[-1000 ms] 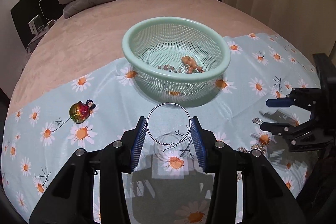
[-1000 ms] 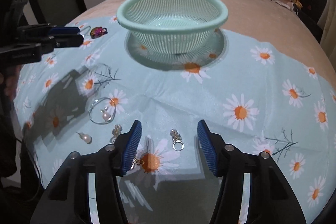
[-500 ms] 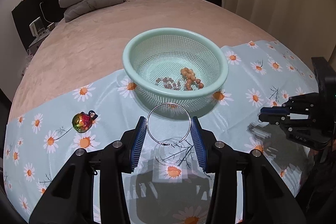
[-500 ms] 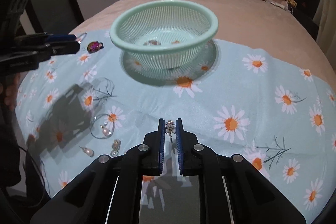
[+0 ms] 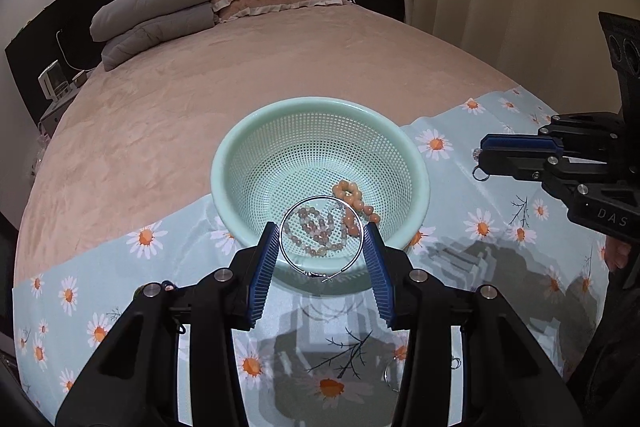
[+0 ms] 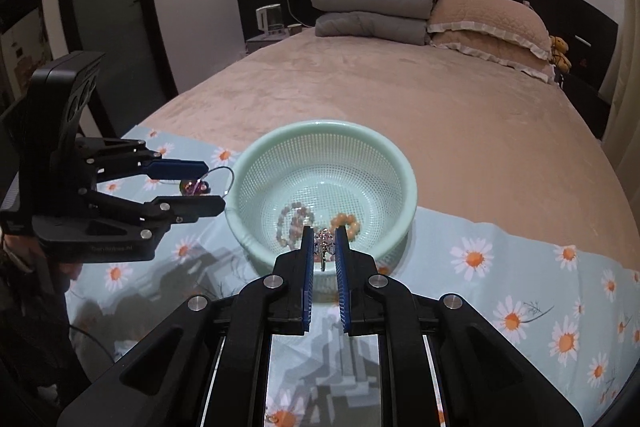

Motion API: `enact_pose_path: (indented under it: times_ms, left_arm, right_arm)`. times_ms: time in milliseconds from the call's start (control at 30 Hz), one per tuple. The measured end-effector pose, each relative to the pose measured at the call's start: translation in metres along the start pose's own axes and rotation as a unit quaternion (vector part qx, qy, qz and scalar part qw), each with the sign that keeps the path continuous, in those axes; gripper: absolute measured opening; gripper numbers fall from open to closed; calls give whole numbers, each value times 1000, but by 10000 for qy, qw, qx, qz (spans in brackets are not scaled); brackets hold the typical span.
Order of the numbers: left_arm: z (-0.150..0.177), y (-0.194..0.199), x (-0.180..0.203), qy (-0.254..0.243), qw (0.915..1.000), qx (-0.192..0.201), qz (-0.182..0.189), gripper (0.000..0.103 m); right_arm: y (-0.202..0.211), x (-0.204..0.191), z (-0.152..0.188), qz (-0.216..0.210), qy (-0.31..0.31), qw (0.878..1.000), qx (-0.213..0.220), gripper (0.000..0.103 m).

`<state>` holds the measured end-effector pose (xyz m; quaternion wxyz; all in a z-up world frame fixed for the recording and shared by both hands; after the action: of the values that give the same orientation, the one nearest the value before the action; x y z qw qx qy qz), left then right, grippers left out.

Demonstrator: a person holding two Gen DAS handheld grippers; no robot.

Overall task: Organize jewelry
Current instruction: 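Carry hoop and charm into the green basket and open both tools, then move both tools back toward the remaining earrings on the sheet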

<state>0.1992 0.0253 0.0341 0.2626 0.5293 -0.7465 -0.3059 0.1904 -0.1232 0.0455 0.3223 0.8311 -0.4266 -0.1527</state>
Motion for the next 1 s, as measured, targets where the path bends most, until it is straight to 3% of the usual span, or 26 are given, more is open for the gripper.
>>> enact_pose_path:
  times_ms: [367, 400, 433, 500, 667, 767, 1000]
  left_arm:
    - [-9, -28, -8, 62, 10000, -37, -38, 46]
    - [-9, -28, -8, 95, 9999, 9, -77, 47]
    - [-10, -27, -9, 125, 9998, 58, -121, 58]
    - [-10, -22, -11, 157, 9995, 171, -191, 75]
    - [-9, -12, -11, 96, 9992, 226, -304, 78]
    - [-6, -6, -9, 138, 9991, 232, -329, 86]
    - [11, 10, 3, 14, 9989, 117, -448, 94]
  right_arm:
    - [-42, 9, -12, -28, 37, 10000, -55, 13]
    - [-43, 11, -13, -29, -21, 10000, -10, 27]
    - [-42, 13, -14, 26, -83, 9999, 56, 48]
    - [-37, 17, -15, 311, -162, 9991, 220, 65]
    - [-22, 34, -11, 425, -527, 9972, 328, 72]
    - [-12, 41, -7, 489, -620, 9963, 332, 73]
    - [18, 33, 0, 599, -572, 9960, 347, 78]
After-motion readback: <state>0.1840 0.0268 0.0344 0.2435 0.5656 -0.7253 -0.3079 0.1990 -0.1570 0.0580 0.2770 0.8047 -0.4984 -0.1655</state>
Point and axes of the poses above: each gripper's, at about its wrist camera, not at the fingertips, and y roughly against the way its jaws point, x to its right, z to its underside, the point moved 2 cm from there along -y, roughly the way its jaws point, and after that the axes turned 8 degrees about y, right-handed, at the moved point
